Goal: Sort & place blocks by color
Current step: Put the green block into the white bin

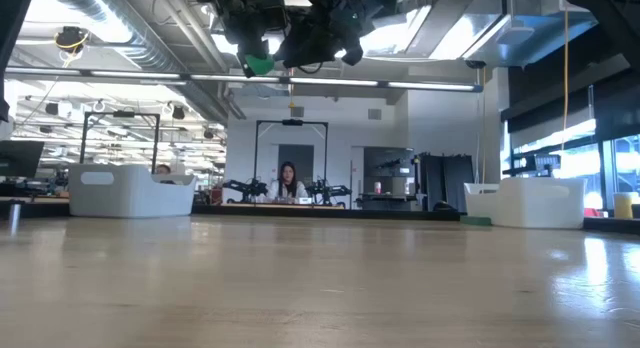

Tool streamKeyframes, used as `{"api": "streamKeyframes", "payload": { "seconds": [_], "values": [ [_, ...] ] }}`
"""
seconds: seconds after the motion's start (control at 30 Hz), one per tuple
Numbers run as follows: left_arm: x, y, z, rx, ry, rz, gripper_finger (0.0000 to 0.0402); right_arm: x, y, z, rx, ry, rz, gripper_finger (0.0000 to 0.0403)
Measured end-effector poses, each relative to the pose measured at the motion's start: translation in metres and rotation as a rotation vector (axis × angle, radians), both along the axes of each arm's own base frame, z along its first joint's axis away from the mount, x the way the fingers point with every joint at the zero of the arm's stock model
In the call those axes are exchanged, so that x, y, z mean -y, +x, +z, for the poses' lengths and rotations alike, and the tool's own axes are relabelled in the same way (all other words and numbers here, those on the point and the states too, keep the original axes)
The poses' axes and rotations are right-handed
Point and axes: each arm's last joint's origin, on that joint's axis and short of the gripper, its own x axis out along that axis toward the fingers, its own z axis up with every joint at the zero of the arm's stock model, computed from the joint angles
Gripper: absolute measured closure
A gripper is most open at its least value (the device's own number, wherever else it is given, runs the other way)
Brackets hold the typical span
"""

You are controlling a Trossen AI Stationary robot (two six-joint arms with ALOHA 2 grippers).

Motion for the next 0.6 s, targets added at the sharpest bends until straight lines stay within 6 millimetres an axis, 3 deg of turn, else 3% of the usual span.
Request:
{"api": "streamKeyframes", "payload": {
  "seconds": [0.6],
  "values": [
    [-0.0006, 0.0006, -0.0003, -0.009, 0.03, 0.004, 0.032, -0.0026, 0.0007, 0.0001, -0.003, 0.043, -0.027, 0.0216]
  ]
}}
